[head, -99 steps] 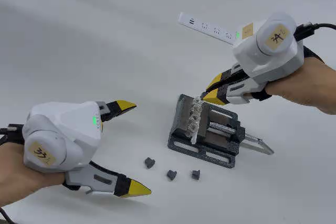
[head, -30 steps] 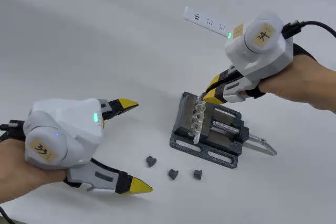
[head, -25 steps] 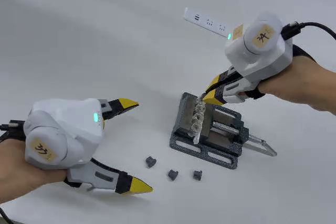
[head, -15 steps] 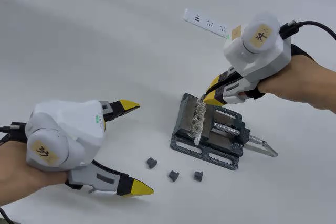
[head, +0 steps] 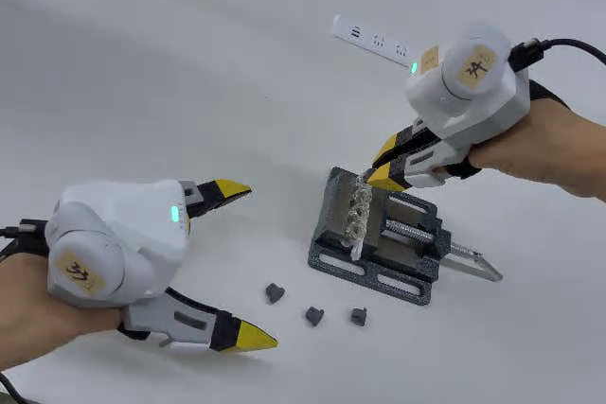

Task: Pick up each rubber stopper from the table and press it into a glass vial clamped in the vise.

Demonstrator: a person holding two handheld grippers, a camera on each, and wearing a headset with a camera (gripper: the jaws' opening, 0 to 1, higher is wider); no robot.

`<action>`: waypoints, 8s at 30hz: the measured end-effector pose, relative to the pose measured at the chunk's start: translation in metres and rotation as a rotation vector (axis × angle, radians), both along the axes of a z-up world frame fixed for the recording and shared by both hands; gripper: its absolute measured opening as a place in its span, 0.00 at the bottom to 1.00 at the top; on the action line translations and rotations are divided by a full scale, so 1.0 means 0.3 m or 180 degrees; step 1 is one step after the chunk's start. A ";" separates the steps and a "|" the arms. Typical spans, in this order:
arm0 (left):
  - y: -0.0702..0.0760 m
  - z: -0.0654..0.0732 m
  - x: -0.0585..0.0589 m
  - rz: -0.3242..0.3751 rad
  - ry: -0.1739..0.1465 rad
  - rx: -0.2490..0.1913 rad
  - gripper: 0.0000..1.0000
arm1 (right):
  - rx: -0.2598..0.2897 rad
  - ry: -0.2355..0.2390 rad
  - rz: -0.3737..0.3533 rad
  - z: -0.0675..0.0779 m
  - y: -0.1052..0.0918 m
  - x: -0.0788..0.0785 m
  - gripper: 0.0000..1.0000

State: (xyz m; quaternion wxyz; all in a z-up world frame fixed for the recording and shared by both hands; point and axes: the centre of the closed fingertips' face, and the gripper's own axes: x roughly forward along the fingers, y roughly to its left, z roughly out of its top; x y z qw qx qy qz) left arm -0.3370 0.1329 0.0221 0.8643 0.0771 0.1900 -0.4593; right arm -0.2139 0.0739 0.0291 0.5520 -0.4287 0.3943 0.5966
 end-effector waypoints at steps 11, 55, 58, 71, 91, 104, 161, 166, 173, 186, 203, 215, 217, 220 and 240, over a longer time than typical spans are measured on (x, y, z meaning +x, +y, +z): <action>0.006 0.000 0.002 0.0000 0.0003 0.0002 0.93 | 0.0090 -0.0025 0.0014 0.044 0.010 -0.004 0.07; -0.006 -0.020 -0.008 0.0006 0.0043 -0.0040 0.92 | 0.0057 -0.0008 0.0049 0.000 -0.015 -0.009 0.00; -0.009 -0.019 -0.011 -0.0002 0.0043 -0.0039 0.92 | 0.0036 -0.0018 0.0074 -0.001 -0.015 -0.009 0.01; -0.019 -0.008 0.000 -0.0014 0.0011 -0.0061 0.92 | -0.0085 -0.0063 0.0134 -0.005 -0.019 -0.011 0.01; -0.025 -0.005 0.019 -0.0023 0.0000 -0.0087 0.92 | -0.0189 0.0039 0.0066 -0.008 -0.008 -0.002 0.00; -0.036 -0.003 0.021 -0.0039 -0.0008 -0.0102 0.92 | -0.0244 0.0042 0.0082 -0.011 -0.011 -0.005 0.00; -0.024 0.035 0.018 -0.0088 -0.0040 0.0017 0.92 | -0.0242 -0.0007 -0.0028 -0.015 -0.009 -0.002 0.00; -0.024 0.044 0.013 -0.0103 -0.0039 0.0041 0.91 | -0.0187 -0.0004 -0.0078 -0.011 -0.010 -0.003 0.00; -0.025 0.051 0.006 -0.0109 -0.0042 0.0062 0.92 | -0.0095 -0.0040 -0.0130 -0.009 -0.005 -0.002 0.00; -0.013 0.065 -0.003 -0.0123 -0.0062 0.0125 0.91 | 0.0118 -0.0082 -0.0270 0.029 -0.017 -0.006 0.03; -0.013 0.069 -0.020 -0.0217 -0.0048 0.0207 0.91 | 0.0596 -0.0182 -0.0576 0.135 -0.087 -0.048 0.18; -0.015 0.056 -0.032 -0.0361 -0.0026 0.0337 0.85 | 0.1039 -0.0243 -0.0884 0.201 -0.186 -0.111 0.28; -0.013 0.049 -0.036 -0.0396 -0.0014 0.0373 0.83 | 0.1089 -0.0248 -0.0942 0.207 -0.210 -0.126 0.30; -0.011 0.043 -0.038 -0.0439 -0.0011 0.0423 0.82 | 0.1147 -0.0258 -0.1029 0.209 -0.247 -0.143 0.32; -0.005 -0.033 -0.044 -0.0979 0.0009 0.0984 0.66 | 0.1602 -0.0181 -0.1456 0.180 -0.400 -0.316 0.51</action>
